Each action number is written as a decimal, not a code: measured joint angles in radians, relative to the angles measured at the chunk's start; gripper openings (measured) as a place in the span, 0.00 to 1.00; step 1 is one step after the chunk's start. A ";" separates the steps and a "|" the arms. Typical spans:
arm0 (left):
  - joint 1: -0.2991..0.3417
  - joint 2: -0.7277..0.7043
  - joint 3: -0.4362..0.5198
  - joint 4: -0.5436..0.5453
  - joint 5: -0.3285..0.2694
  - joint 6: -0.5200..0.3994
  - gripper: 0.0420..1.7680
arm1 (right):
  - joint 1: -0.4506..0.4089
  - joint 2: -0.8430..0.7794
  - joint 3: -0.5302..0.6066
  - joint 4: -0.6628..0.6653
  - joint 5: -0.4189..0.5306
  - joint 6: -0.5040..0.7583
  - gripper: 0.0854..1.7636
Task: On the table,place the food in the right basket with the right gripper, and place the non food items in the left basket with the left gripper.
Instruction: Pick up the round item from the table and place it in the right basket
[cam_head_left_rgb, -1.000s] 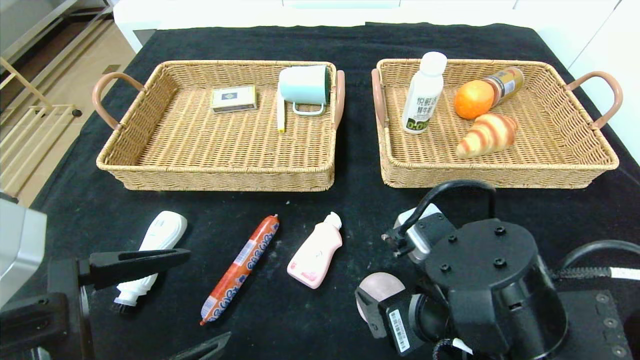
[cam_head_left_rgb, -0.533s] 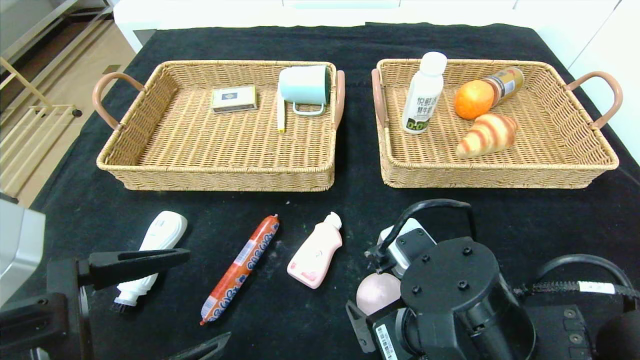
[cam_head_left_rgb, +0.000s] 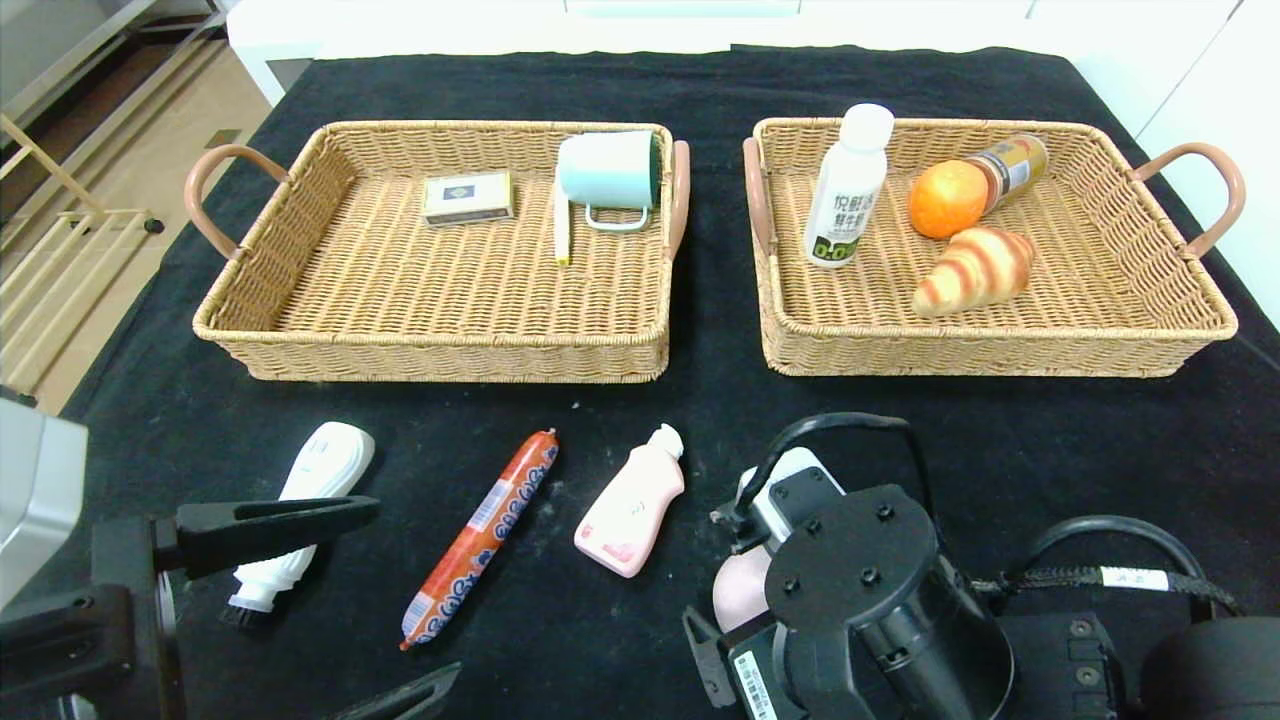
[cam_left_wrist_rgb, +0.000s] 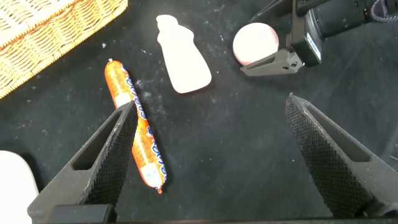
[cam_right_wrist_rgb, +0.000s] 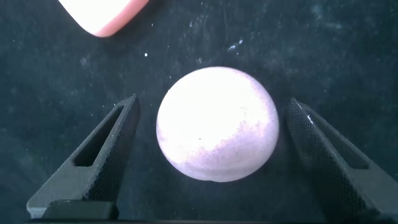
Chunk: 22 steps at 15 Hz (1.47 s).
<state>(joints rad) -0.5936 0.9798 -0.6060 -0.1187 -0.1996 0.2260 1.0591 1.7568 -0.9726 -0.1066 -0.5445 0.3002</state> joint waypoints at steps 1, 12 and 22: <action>0.000 0.000 0.000 0.000 0.000 0.000 0.97 | 0.000 0.004 0.002 0.000 0.000 0.000 0.85; 0.000 -0.002 0.000 0.000 0.000 0.000 0.97 | -0.001 0.032 -0.005 -0.001 -0.015 -0.001 0.05; 0.000 -0.003 0.000 0.000 0.000 0.000 0.97 | -0.001 0.035 -0.009 0.000 -0.023 -0.002 0.05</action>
<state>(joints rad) -0.5936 0.9766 -0.6060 -0.1183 -0.1996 0.2260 1.0579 1.7915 -0.9819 -0.1062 -0.5672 0.2983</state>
